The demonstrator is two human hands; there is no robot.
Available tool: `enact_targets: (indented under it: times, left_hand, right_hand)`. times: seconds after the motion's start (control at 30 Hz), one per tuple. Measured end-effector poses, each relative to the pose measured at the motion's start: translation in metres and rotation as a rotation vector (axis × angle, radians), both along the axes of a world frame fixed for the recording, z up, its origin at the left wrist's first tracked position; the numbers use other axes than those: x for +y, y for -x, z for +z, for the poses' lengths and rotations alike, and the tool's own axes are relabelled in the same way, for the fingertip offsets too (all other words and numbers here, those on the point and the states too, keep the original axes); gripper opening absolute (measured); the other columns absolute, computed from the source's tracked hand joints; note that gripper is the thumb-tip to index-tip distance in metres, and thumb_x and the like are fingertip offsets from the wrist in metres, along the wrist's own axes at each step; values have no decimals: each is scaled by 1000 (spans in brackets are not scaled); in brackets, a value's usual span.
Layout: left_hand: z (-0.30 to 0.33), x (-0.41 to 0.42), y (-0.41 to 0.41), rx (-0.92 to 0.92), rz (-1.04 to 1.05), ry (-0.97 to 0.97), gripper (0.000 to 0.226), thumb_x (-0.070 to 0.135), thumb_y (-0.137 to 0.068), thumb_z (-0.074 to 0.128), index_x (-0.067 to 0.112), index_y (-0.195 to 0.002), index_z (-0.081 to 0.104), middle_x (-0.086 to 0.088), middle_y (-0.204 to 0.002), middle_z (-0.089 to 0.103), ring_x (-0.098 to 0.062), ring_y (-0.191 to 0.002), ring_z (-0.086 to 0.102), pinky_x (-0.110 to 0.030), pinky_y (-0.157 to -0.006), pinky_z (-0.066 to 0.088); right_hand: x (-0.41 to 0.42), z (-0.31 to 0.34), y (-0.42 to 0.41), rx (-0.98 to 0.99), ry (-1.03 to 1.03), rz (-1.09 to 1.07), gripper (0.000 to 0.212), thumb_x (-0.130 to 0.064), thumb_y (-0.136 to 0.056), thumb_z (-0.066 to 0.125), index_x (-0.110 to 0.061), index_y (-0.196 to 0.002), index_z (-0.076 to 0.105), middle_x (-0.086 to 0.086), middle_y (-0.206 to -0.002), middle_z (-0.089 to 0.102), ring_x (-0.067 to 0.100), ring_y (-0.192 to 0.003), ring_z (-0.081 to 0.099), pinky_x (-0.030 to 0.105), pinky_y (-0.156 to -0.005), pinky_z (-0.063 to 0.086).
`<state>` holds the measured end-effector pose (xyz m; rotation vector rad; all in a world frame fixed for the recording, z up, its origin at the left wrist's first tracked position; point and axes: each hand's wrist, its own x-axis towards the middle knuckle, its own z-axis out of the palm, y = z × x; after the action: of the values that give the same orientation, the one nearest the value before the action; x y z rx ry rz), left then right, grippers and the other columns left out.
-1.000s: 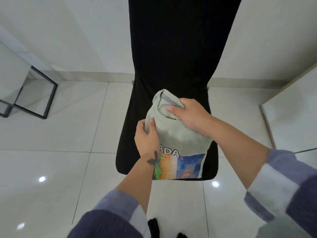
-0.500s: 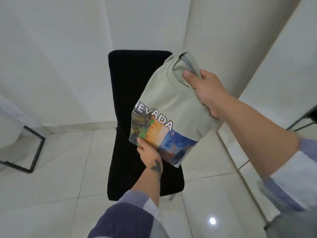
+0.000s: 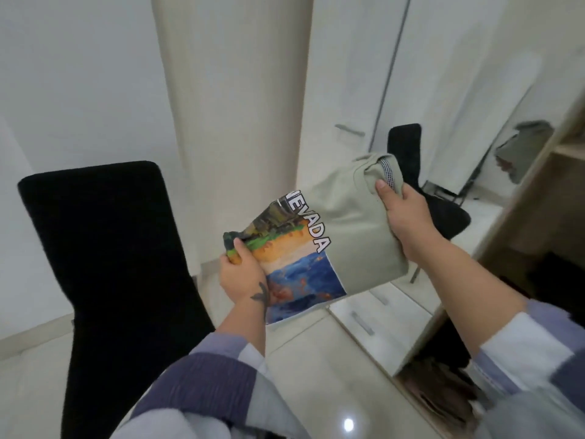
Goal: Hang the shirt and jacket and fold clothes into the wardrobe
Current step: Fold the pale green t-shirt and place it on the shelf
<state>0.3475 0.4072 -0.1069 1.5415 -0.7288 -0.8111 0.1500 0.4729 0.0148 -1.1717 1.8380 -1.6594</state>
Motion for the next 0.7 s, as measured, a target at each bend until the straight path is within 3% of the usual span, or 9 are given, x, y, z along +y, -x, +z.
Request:
enact_targets:
  times: [0.13,0.27,0.47,0.7]
  left_hand:
    - [6,26,95,-74,-165,26,48,47,-96,43,2,-92,59,-22,-103,64,-37,-99,57,-34,-77,38]
    - [8,58,188,-124,-352,55,46,46,-97,42,3,-93,58,-22,-104,63,-36,-100,56,-32,-78,37]
    - [1,91,300,-210,-596,72,43,48,-97,39,9,-89,55,-5,-84,54,-24,-79,48,-27,-71,33]
    - [-32,84,426,-297,-811,129,41,52,-94,40,15,-90,57,-4,-84,60,-24,-81,58,-30,-68,40]
  right_hand:
    - [69,-8,85,-26,-1,-202,33,-34,-97,51,-15,-123,59,-5,-102,58,13,-92,53,22,-79,35]
    - [131,-19,163,-69,-7,-398,30,-37,-95,53,-18,-117,60,-3,-105,62,16,-97,57,24,-81,38]
    - [201,-51,251,-161,-53,-642,34,-41,-96,49,-22,-123,57,-6,-104,60,6,-80,54,30,-79,40]
    - [230,-119,340,-224,-114,-926,42,-41,-97,47,-16,-130,53,4,-121,59,21,-103,54,31,-86,38]
